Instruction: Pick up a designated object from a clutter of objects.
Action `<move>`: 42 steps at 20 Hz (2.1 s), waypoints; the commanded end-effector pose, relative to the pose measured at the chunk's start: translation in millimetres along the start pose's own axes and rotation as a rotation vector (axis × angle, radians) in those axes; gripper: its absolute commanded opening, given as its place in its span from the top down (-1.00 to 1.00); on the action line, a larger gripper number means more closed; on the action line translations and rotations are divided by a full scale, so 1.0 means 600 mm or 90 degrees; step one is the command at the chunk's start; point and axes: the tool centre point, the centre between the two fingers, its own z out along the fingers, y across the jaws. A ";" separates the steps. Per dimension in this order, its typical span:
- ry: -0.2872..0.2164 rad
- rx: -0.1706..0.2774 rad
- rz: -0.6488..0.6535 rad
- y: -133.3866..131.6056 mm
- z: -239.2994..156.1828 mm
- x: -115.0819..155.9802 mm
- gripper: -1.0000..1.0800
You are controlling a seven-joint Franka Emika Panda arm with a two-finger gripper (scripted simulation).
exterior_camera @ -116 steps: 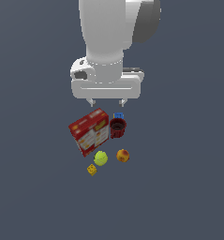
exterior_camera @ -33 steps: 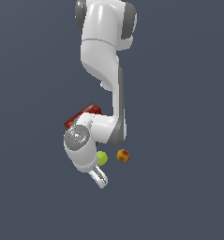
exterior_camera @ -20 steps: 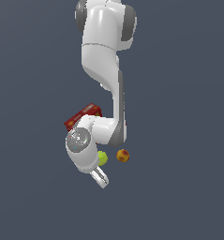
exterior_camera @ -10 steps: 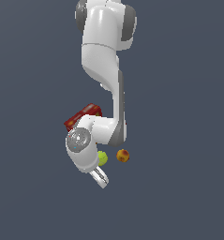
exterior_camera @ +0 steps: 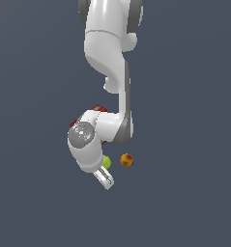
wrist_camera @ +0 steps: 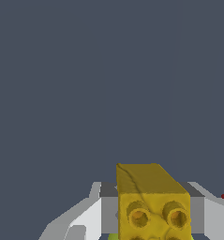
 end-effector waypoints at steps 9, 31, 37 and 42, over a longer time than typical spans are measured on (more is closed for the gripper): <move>-0.004 -0.002 -0.001 0.004 -0.135 -0.058 1.00; -0.004 -0.003 0.000 0.007 -0.515 -0.189 1.00; -0.004 -0.003 -0.001 0.005 -0.564 -0.204 1.00; -0.004 -0.003 -0.001 0.003 -0.579 -0.208 1.00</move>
